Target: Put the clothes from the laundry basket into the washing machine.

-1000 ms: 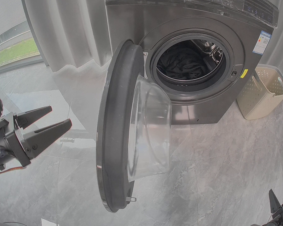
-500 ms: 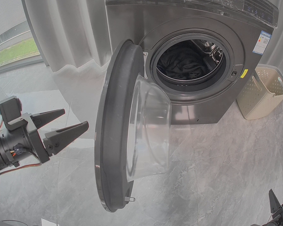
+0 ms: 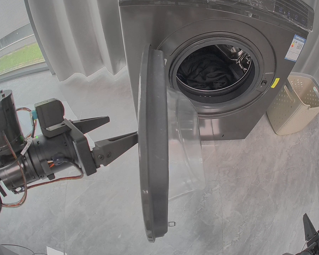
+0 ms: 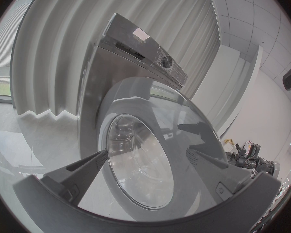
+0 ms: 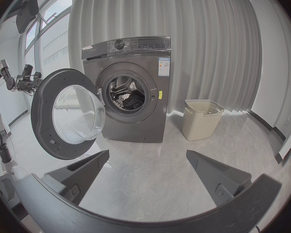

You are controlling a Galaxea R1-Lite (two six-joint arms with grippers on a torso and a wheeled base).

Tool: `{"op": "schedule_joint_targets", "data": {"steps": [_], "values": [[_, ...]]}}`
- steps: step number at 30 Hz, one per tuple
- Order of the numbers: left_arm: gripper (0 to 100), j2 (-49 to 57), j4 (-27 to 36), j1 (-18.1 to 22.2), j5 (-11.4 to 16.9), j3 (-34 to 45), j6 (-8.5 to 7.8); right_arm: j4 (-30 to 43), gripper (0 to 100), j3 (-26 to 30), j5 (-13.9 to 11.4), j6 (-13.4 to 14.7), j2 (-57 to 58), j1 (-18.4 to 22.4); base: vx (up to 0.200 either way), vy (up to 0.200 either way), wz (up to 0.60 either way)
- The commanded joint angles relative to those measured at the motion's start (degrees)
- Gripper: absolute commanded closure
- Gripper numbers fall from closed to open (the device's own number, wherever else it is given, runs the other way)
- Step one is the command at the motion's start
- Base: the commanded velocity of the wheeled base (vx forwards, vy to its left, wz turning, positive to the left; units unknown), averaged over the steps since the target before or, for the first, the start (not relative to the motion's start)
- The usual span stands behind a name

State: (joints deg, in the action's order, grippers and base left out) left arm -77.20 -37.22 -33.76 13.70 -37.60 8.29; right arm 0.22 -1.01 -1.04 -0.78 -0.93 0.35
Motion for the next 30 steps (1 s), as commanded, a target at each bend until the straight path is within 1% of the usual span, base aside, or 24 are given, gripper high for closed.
{"op": "schedule_joint_targets", "data": {"steps": [1, 4, 11, 12, 15, 17, 18, 19, 23, 28, 30], "values": [[0, -4.8, -1.9, -0.9, -0.3, -1.3, 0.06, 0.0, 0, 1.0, 0.0, 0.0, 0.9, 0.0, 0.000, 0.000, 0.00], [0, -6.4, -3.1, -1.1, -0.3, -1.9, 0.06, 0.0, 0, 1.0, 0.0, 0.0, 0.9, 0.0, 0.000, 0.000, 0.00], [0, -9.1, -5.7, -3.2, -0.3, -2.7, 0.24, 0.0, 0, 1.0, 0.0, 0.0, 0.9, 0.0, 0.000, 0.000, 0.00], [0, -10.5, -7.0, -4.1, -1.0, -3.3, 0.24, 0.0, 0, 1.0, 0.0, 0.0, 0.9, 0.0, 0.000, 0.000, 0.00], [0, -13.7, -9.3, -4.9, -2.1, -4.9, 0.41, 0.0, 0, 1.0, 0.0, 0.0, 0.9, 0.0, 0.000, 0.000, 0.00], [0, -15.8, -11.2, -5.1, -2.2, -5.9, 0.41, 0.0, 0, 1.0, 0.0, 0.0, 0.9, 0.0, 0.000, 0.000, 0.00], [0, -15.8, -11.2, -5.1, -2.2, -5.9, 0.41, 0.0, 0, 1.0, 0.0, 0.0, 0.9, 0.0, 0.000, 0.000, 0.00], [0, -18.1, -13.2, -5.4, -2.2, -7.0, 0.50, 0.0, 0, 1.0, 0.0, 0.0, 0.9, 0.0, 0.000, 0.000, 0.00], [0, -21.2, -15.9, -5.5, -2.3, -9.4, 0.50, 0.0, 0, 1.0, 0.0, 0.0, 0.9, 0.0, 0.000, 0.000, 0.00], [0, -21.9, -16.0, -5.6, -2.4, -11.7, 0.50, 0.0, 0, 1.0, 0.0, 0.0, 0.9, 0.0, 0.000, 0.000, 0.00], [0, -22.9, -16.1, -6.2, -2.5, -12.4, 0.50, 0.0, 0, 1.0, 0.0, 0.0, 0.9, 0.0, 0.000, 0.000, 0.00]]}}
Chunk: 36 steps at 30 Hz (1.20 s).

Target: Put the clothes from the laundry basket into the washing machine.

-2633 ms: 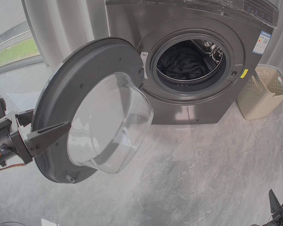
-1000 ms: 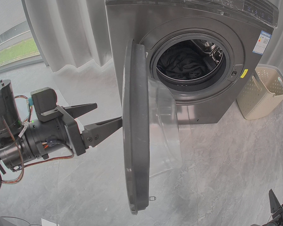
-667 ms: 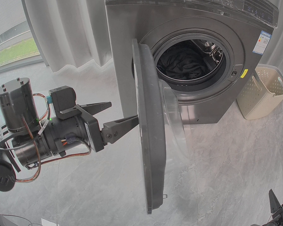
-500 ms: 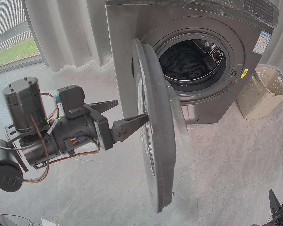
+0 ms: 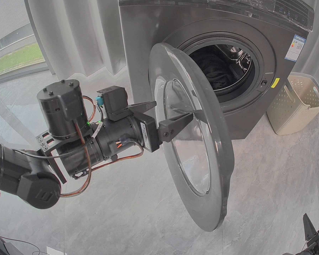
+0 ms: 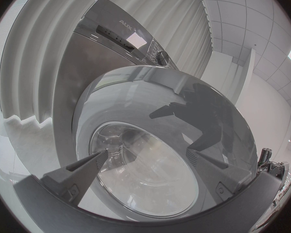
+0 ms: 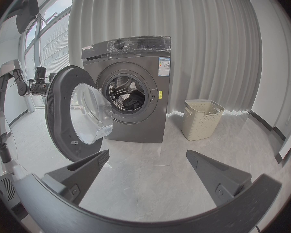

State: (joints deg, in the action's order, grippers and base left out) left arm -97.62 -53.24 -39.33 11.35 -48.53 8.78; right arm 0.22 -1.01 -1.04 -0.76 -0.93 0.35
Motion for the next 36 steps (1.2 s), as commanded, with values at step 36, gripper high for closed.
{"op": "schedule_joint_targets", "data": {"steps": [36], "values": [[0, -21.6, 0.5, -3.7, -5.2, -27.7, 0.19, 0.0, 0, 1.0, 0.0, 0.0, 0.9, 0.0, 0.000, 0.000, 0.00]]}}
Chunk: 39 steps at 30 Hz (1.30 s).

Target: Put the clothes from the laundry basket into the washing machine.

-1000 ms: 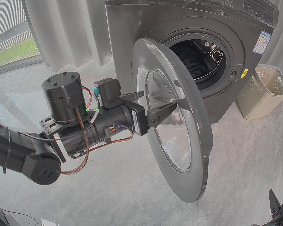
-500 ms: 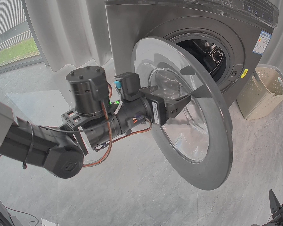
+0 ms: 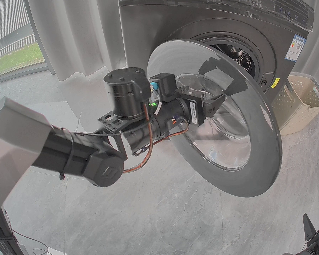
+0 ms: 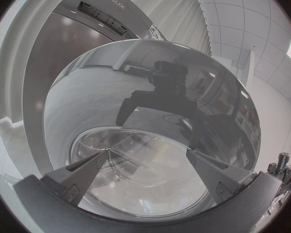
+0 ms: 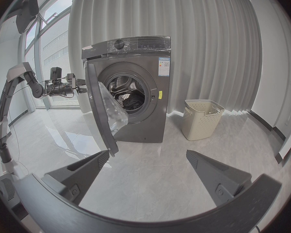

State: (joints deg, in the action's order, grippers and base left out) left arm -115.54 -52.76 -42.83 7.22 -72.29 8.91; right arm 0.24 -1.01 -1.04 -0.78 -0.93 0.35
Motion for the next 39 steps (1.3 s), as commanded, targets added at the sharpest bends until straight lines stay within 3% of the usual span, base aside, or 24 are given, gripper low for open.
{"op": "schedule_joint_targets", "data": {"steps": [1, 3, 10, 16, 18, 24, 30, 31, 32, 33, 34, 39], "values": [[0, -4.6, 0.1, -0.1, -1.6, -5.6, 0.05, 0.0, 0, 1.0, 0.0, 0.0, 0.9, 0.0, 0.000, 0.000, 0.00], [0, -5.2, 0.1, -0.1, -2.0, -6.9, 0.05, 0.0, 0, 1.0, 0.0, 0.0, 0.9, 0.0, 0.000, 0.000, 0.00], [0, -10.0, 0.1, -0.2, -7.9, -16.6, 1.55, 0.0, 0, 1.0, 0.0, 0.0, 0.9, 0.0, 0.000, 0.000, 0.00], [0, -9.4, 1.2, -0.2, -9.0, -16.7, 1.55, -0.1, 0, 1.0, 0.0, 0.0, 0.9, 0.0, 0.000, 0.000, 0.00], [0, -9.3, 2.0, -0.3, -10.8, -17.4, 1.46, -0.1, 0, 1.0, 0.0, 0.0, 0.9, 0.0, 0.000, 0.000, 0.00], [0, -6.5, 2.6, -1.3, -11.2, -14.7, 1.46, 0.0, 0, 1.0, 0.0, 0.0, 0.9, 0.0, 0.000, 0.000, 0.00], [0, 7.8, 6.4, -3.8, -10.3, 3.2, 1.02, 0.0, 0, 1.0, 0.0, 0.0, 0.9, 0.0, 0.000, 0.000, 0.00], [0, 7.8, 6.4, -3.8, -10.3, 3.2, 1.02, 0.0, 0, 1.0, 0.0, 0.0, 0.9, 0.0, 0.000, 0.000, 0.00], [0, 14.1, 6.1, -4.6, -10.3, 12.3, 0.93, 0.0, 0, 1.0, 0.0, 0.0, 0.9, 0.0, 0.000, 0.000, 0.00], [0, 15.5, 6.0, -4.8, -10.3, 14.5, 0.93, -0.1, 0, 1.0, 0.0, 0.0, 0.9, 0.0, 0.000, 0.000, 0.00], [0, 20.8, 5.5, -5.4, -10.3, 22.4, 0.93, 0.0, 0, 1.0, 0.0, 0.0, 0.9, 0.0, 0.000, 0.000, 0.00], [0, 34.9, 3.6, -5.7, -9.9, 40.5, 1.02, 0.0, 0, 1.0, 0.0, 0.0, 0.9, 0.0, 0.000, 0.000, 0.00]]}}
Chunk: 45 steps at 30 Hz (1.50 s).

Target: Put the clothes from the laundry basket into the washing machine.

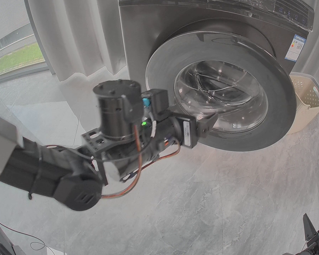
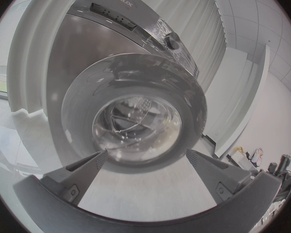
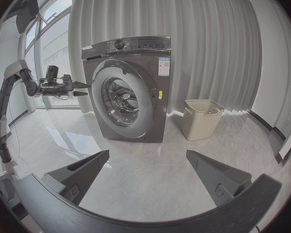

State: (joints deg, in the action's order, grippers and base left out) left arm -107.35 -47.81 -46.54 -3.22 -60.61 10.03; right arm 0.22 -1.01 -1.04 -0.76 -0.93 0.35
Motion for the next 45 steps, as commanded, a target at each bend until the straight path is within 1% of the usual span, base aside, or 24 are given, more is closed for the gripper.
{"op": "schedule_joint_targets", "data": {"steps": [1, 3, 4, 5, 7, 10, 12, 17, 18, 20, 23, 26, 28, 29, 30, 31, 32, 33, 36, 39, 41, 42, 44, 45], "values": [[0, 29.7, -1.7, -1.8, 0.5, 32.0, -0.10, 0.0, 0, 1.0, 0.0, 0.0, 0.9, 0.0, 0.000, 0.000, 0.00], [0, 34.9, -1.8, -1.4, 0.4, 37.1, -0.10, 0.0, 0, 1.0, 0.0, 0.0, 0.9, 0.0, 0.000, 0.000, 0.00], [0, 34.9, -1.8, -1.4, 0.4, 37.1, -0.10, 0.0, 0, 1.0, 0.0, 0.0, 0.9, 0.0, 0.000, 0.000, 0.00], [0, 40.2, -1.7, -1.2, 0.0, 41.7, -0.10, 0.0, 0, 1.0, 0.0, 0.0, 0.9, 0.0, 0.000, 0.000, 0.00], [0, 44.9, -1.3, -0.7, -0.2, 45.5, -0.10, 0.0, 0, 1.0, 0.0, 0.0, 0.9, 0.0, 0.000, 0.000, 0.00], [0, 51.1, -1.1, 4.4, 0.6, 49.5, -0.19, 0.0, 0, 1.0, 0.0, 0.0, 0.9, 0.0, 0.000, 0.000, 0.00], [0, 55.5, -1.1, 9.1, 0.5, 52.8, -0.10, 0.0, 0, 1.0, 0.0, 0.0, 0.9, 0.0, 0.000, 0.000, 0.00], [0, 66.1, 0.2, 16.5, 0.7, 58.1, -0.10, 0.0, 0, 1.0, 0.0, 0.0, 0.9, 0.0, 0.000, 0.000, 0.00], [0, 70.2, 1.9, 19.9, 0.5, 59.7, -0.19, 0.0, 0, 1.0, 0.0, 0.0, 0.9, 0.0, 0.000, 0.000, 0.00], [0, 75.5, 5.4, 23.7, 0.6, 60.6, -0.45, 0.0, 0, 1.0, -0.1, 0.0, 0.9, 0.0, 0.000, 0.000, 0.00], [0, 84.5, 13.6, 29.8, 1.3, 60.6, -0.54, 0.0, 0, 1.0, 0.0, 0.0, 0.9, 0.0, 0.000, 0.000, 0.00], [0, 94.8, 27.7, 37.1, 3.7, 60.6, -0.54, 0.0, 0, 1.0, 0.0, 0.0, 0.9, 0.0, 0.000, 0.000, 0.00], [0, 102.2, 36.8, 41.5, 5.5, 60.6, -1.07, 0.0, 0, 1.0, 0.0, 0.0, 0.9, 0.0, 0.000, 0.000, 0.00], [0, 103.2, 39.9, 42.2, 5.5, 60.6, -1.86, 0.0, 0, 1.0, 0.0, 0.0, 0.9, 0.0, 0.000, 0.000, 0.00], [0, 103.7, 43.5, 44.3, 5.2, 60.6, -2.74, 0.0, 0, 1.0, 0.0, 0.0, 0.9, -0.1, 0.000, 0.000, 0.00], [0, 104.8, 44.5, 45.6, 6.1, 60.6, -2.30, 0.0, 0, 1.0, 0.0, 0.0, 0.9, 0.0, 0.000, 0.000, 0.00], [0, 104.8, 44.5, 45.6, 6.1, 60.6, -2.30, 0.0, 0, 1.0, 0.0, 0.0, 0.9, 0.0, 0.000, 0.000, 0.00], [0, 107.4, 44.7, 46.7, 6.7, 60.6, -1.68, 0.0, 0, 1.0, 0.0, 0.0, 0.9, 0.0, 0.000, 0.000, 0.00], [0, 107.4, 44.6, 46.5, 6.6, 60.6, -1.51, 0.0, 0, 1.0, 0.0, -0.1, 0.9, 0.0, 0.000, 0.000, 0.00], [0, 107.4, 44.6, 46.5, 3.7, 60.6, -1.68, 0.0, 0, 1.0, -0.1, -0.2, 0.9, 0.1, 0.000, 0.000, 0.00], [0, 107.4, 44.7, 46.5, 3.1, 60.6, -1.86, 0.0, 0, 1.0, -0.1, -0.2, 0.9, 0.1, 0.000, 0.000, 0.00], [0, 107.4, 44.8, 46.5, 1.6, 60.5, -2.91, 0.1, 0, 1.0, -0.1, -0.2, 0.9, 0.0, 0.000, 0.000, 0.00], [0, 107.4, 45.4, 46.4, -2.5, 60.3, -4.58, 0.4, 0, 0.8, -0.1, -0.2, 0.9, 0.0, 0.000, 0.000, 0.00], [0, 107.4, 45.2, 46.3, -3.0, 60.6, -4.85, 0.5, 0, 0.8, -0.1, -0.2, 0.9, 0.0, 0.000, 0.000, 0.00]]}}
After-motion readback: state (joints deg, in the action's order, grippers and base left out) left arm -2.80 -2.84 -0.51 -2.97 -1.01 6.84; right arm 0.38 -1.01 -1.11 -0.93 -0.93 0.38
